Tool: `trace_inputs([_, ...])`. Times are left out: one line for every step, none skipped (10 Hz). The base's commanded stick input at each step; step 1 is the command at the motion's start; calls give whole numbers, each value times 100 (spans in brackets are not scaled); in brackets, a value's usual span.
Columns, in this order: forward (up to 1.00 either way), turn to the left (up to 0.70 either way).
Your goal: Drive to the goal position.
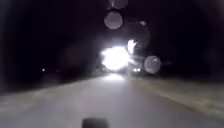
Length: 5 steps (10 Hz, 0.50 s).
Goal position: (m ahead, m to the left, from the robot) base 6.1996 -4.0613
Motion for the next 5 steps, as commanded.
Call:
trace_inputs([100, 3])
trace_inputs([100, 39])
trace_inputs([100, 40])
trace_inputs([100, 15])
trace_inputs([100, 1])
